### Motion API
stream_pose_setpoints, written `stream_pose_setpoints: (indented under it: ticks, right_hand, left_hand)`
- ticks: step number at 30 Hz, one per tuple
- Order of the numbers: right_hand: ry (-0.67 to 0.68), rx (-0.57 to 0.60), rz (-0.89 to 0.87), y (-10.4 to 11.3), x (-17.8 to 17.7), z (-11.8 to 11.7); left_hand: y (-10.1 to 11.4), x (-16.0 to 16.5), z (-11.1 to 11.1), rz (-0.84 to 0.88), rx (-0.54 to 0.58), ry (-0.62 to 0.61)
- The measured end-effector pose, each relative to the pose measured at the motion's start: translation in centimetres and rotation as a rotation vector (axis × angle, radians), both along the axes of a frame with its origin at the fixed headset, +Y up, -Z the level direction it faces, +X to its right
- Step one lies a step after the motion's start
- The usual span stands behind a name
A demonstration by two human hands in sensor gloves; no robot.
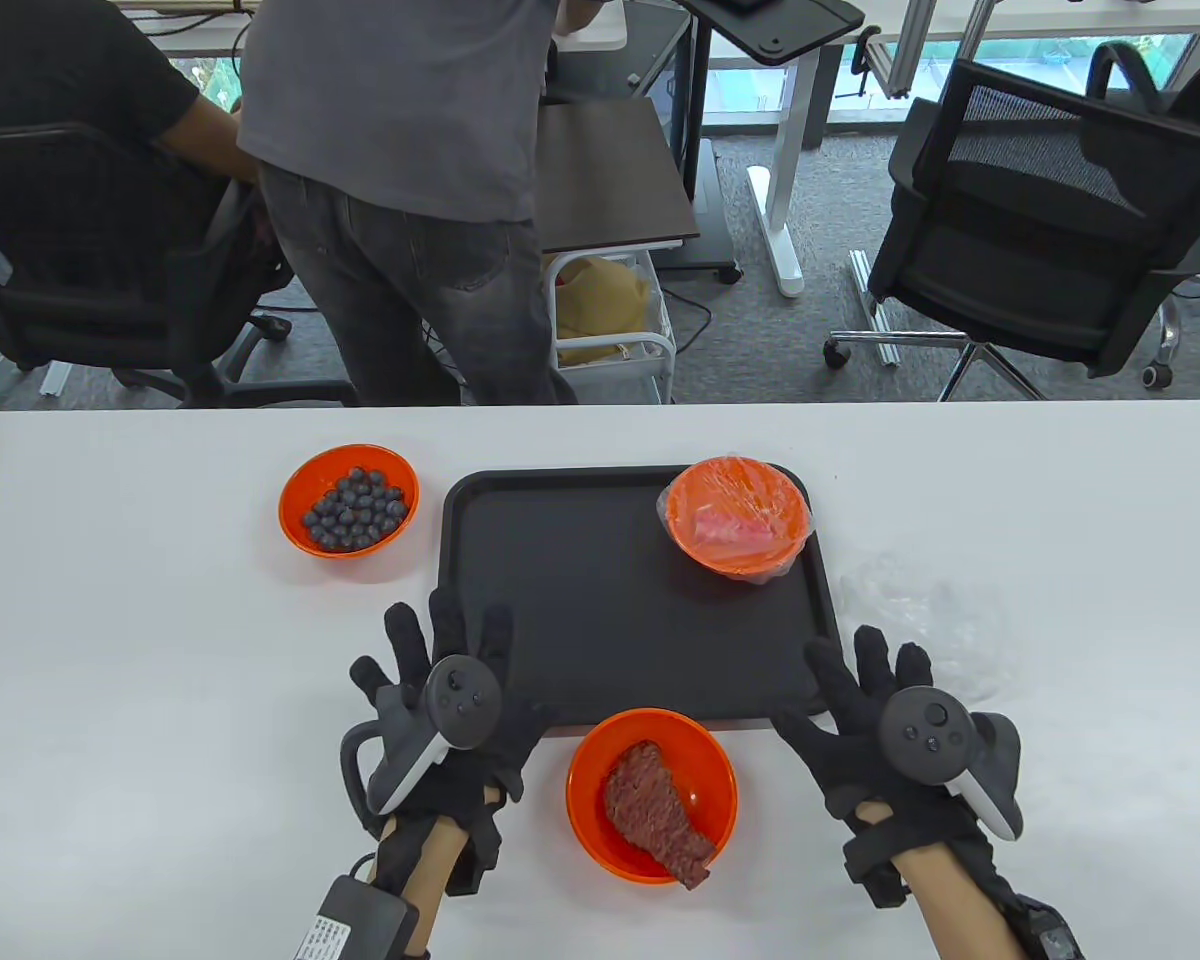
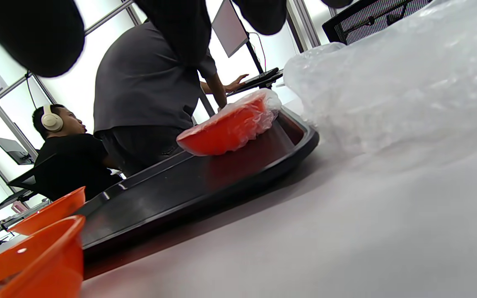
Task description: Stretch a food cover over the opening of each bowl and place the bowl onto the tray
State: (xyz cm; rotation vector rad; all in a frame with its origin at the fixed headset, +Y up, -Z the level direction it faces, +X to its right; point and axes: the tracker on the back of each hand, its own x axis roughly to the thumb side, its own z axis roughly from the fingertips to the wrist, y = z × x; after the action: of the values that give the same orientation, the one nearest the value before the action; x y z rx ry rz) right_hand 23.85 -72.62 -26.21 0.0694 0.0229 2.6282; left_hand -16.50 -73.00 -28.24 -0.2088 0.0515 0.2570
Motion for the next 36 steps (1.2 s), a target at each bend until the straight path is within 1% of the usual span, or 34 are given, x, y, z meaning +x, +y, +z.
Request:
stream_pose_setpoints:
  ticks: [2, 3, 6, 8, 11, 14, 15, 18, 20, 23, 27, 32, 34, 35, 36]
  right_hand:
    - [-0.014, -0.003, -0.008, -0.1, 0.5, -0.2]
    - [-0.038, -0.018, -0.018, 0.1, 1.0, -0.2]
    - [-0.16, 0.038, -0.06, 0.9, 3.6, 0.2]
    - [-0.257, 0.044, -0.095, 1.0, 5.4, 0.2]
    - [-0.365, 0.044, -0.142, 0.4, 7.5, -0.3]
    - [-0.429, 0.048, -0.164, -0.3, 8.4, -1.4]
    - [-0.426, 0.046, -0.163, -0.5, 8.5, -1.8]
    - [-0.414, -0.01, -0.091, -1.0, 8.1, -2.8]
    - [-0.384, -0.011, -0.036, -1.2, 7.3, -2.8]
    - [-0.353, -0.027, 0.104, -1.6, 6.3, -2.6]
    - [-0.346, -0.044, 0.152, -2.2, 5.8, -2.5]
    - [-0.319, -0.086, 0.278, -3.2, 5.1, -2.7]
    - [-0.333, -0.06, 0.338, -3.5, 4.9, -2.6]
    - [-0.348, -0.007, 0.374, -3.5, 4.9, -2.6]
    - [-0.356, 0.02, 0.393, -3.4, 4.9, -2.5]
  left_hand:
    - [-0.7, -0.2, 0.0, -0.035, -0.062, 0.009]
    - [-0.8, -0.2, 0.0, -0.023, -0.063, 0.013]
    - [-1.2, -0.4, 0.3, 0.011, -0.087, 0.016]
    - [-1.2, -0.5, 0.3, -0.001, -0.087, 0.025]
    - [-1.3, -0.5, 0.3, 0.017, -0.094, 0.029]
    - [-1.3, -0.4, 0.4, 0.035, -0.103, 0.02]
    - [-1.4, -0.3, 0.4, 0.031, -0.107, 0.015]
    - [-1.4, -0.3, 0.4, 0.032, -0.113, 0.011]
    - [-1.3, -0.4, 0.5, 0.031, -0.112, 0.014]
    - [-1.3, -0.7, 0.5, 0.043, -0.119, 0.024]
    - [-1.5, -1.0, 0.5, 0.039, -0.126, 0.036]
    - [-1.5, -1.0, 0.6, 0.037, -0.136, 0.037]
    - [-1.5, -0.9, 0.6, 0.038, -0.135, 0.036]
    - [-1.5, -0.9, 0.6, 0.036, -0.136, 0.036]
    - [-1.5, -0.9, 0.6, 0.036, -0.137, 0.036]
